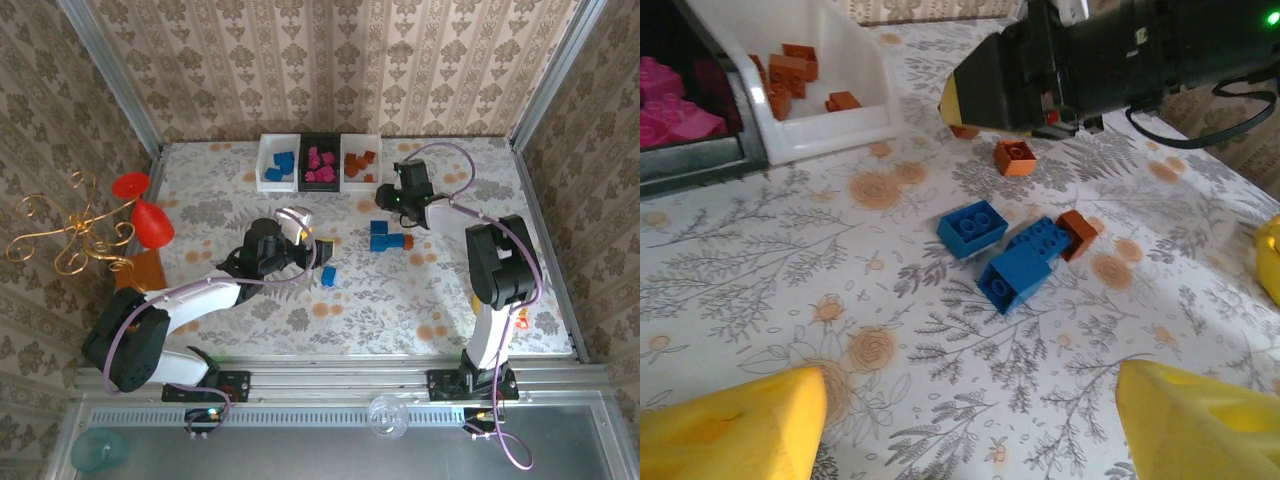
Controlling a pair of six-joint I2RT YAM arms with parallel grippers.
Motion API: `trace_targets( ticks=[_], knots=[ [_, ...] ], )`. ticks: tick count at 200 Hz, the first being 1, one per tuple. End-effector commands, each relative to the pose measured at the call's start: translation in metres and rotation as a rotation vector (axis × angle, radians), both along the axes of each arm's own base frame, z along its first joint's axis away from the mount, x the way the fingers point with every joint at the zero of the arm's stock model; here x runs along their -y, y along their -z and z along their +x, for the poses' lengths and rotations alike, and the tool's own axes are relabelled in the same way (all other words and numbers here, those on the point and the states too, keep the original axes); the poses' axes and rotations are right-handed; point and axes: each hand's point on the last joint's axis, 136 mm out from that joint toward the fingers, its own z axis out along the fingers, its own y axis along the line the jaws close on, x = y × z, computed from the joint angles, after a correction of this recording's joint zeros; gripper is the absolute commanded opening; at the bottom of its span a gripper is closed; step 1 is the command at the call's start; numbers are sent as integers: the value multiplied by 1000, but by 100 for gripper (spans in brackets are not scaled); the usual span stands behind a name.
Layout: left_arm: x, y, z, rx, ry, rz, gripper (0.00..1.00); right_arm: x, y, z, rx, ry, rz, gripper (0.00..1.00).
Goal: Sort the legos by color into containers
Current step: Pick up the lego from the middle-right of the table, then place the lego in the container.
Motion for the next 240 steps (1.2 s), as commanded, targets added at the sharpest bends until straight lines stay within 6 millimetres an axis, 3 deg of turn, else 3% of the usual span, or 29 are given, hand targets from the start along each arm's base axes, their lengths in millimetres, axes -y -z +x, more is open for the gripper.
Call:
trace_targets(
  ticks=[1,33,77,95,117,139,162,179,208,240],
  knots=[
    [-3,-15,19,46,-75,6,78,-22,-26,32,95,-19,92,21],
    [-16,-15,37,14,-198,43,80,-31,-32,67,117,-1,88,22],
    [-18,-27,45,18,-225,25,80,-23,-29,110,131,44,-34,29],
    [-19,-31,45,23,-227,32,81,-15,-34,118,136,62,-89,34],
    [-21,-33,46,31,-224,48,82,-11,-56,119,170,61,-91,45],
    [-21,-31,49,18,-203,60,82,-7,-80,106,205,48,-93,57],
    [-17,-31,48,-7,-154,43,84,2,-93,79,217,36,-115,65],
    [-13,-27,44,-20,-119,42,85,20,-82,52,178,55,-158,68],
    [-6,-9,30,-77,-65,53,86,62,-45,8,33,120,-223,73],
    [15,-7,7,-45,37,19,88,92,-3,-20,-121,163,-241,75]
  ],
)
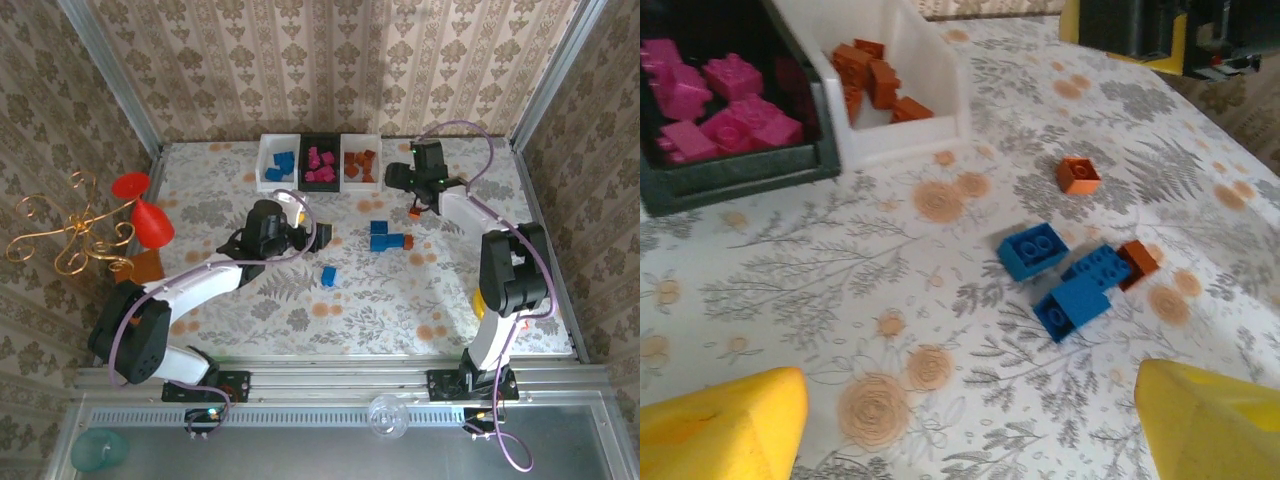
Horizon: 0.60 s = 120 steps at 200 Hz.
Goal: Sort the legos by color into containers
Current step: Place the lego in the container, then pick up the lego from the top-right of the table.
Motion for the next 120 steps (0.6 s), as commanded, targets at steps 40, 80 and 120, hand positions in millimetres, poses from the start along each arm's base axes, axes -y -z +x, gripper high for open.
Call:
trace_targets(
  ticks=[40,80,120],
  knots=[
    [27,16,-30,64,150,-32,91,38,73,-37,-265,112,-31,76],
    [30,19,-31,52,152,-36,91,34,94,-39,-337,124,9,72],
    [29,19,-31,48,147,-32,91,33,114,-41,-386,134,21,65]
  ],
)
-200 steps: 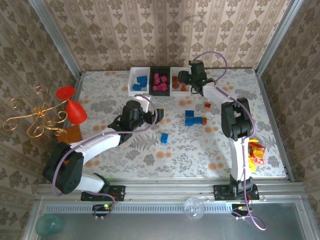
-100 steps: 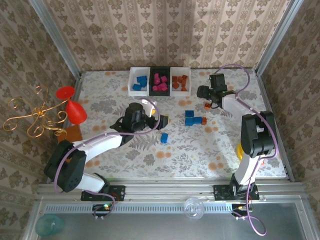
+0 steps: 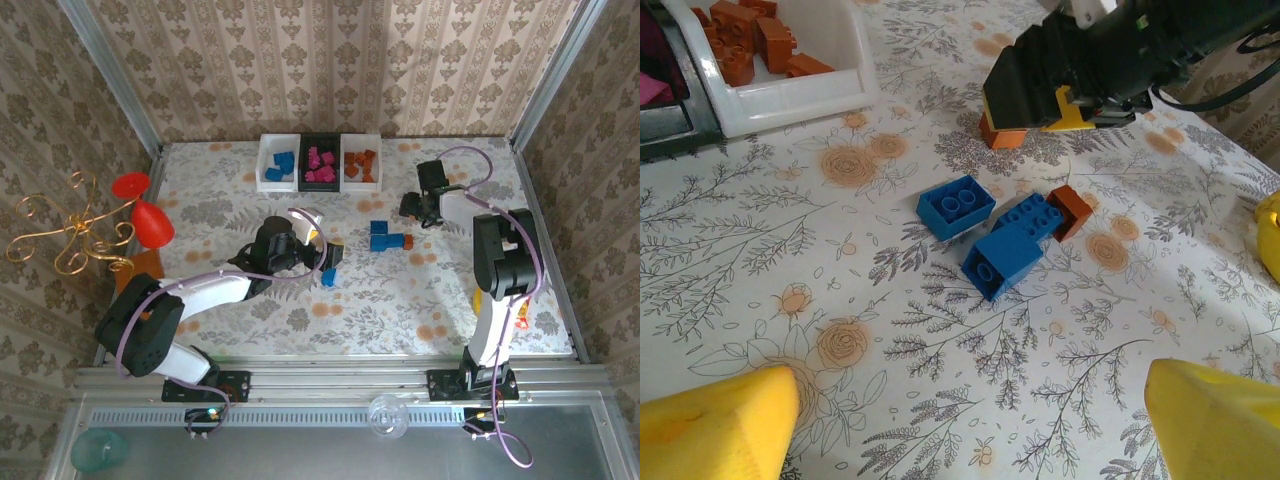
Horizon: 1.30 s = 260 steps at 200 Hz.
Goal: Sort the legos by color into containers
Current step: Pick up the lego from the top-right of the table, then place the lego in the container.
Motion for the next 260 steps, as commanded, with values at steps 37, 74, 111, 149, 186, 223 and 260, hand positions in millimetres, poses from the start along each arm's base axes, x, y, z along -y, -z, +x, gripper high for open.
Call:
trace_targets(
  ticks=[37,74,111,149,186,223,260],
  knots=[
    [4,-4,-2,18,24,-8,90,-5,18,4,-48,14,38,55],
    [5,-3,-2,15,26,-8,90,-7,21,13,-42,7,44,46],
    [5,-2,-2,11,27,-9,90,-10,14,21,-19,-12,48,38],
    [-3,-6,1,28,-11,-6,90,-32,-32,24,153,-75,138,33],
    [-25,-11,11,54,-108,0,90,-82,-85,35,349,-184,237,31],
    [-62,-13,26,51,-275,-14,90,-117,-100,65,399,-240,220,31],
    [-91,-13,34,39,-380,-33,90,-136,-91,106,395,-241,211,31]
  ],
)
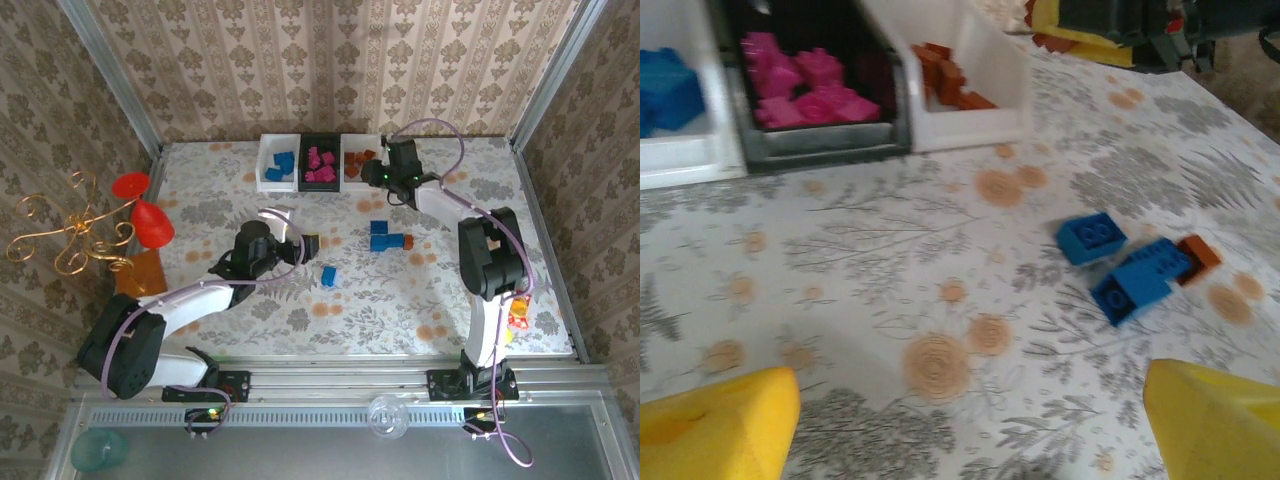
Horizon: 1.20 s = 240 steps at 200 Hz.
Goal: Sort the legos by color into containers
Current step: Place the lego in the container.
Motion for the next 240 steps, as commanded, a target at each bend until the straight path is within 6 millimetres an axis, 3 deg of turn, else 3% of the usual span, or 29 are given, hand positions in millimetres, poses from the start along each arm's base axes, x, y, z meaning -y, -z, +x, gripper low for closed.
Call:
trace_targets(
  ticks=[1,25,39,61,84,96,113,185,217,240],
  knots=[
    [-20,-7,8,7,-95,-38,90,-4,20,23,-28,10,-17,31],
    [-26,-9,8,12,-111,-47,90,-10,30,46,-67,15,-31,36],
    [-28,-12,8,18,-113,-50,90,-15,24,56,-67,10,-24,44],
    [-29,-13,7,20,-115,-53,90,-17,-5,60,-23,4,-8,52],
    [-26,-16,6,22,-95,-66,90,-15,-37,49,33,-4,4,56],
    [-20,-20,2,28,-54,-83,90,-12,-46,36,49,-10,10,58],
    [-8,-26,-4,41,23,-118,90,-6,-43,11,44,-16,4,61],
    [46,-26,-25,14,286,-185,88,50,34,-116,-181,44,-171,70],
    [51,-23,-27,15,296,-169,87,86,58,-156,-248,143,-282,71],
    [54,-20,-27,7,300,-163,87,102,74,-169,-300,187,-295,71]
  ],
)
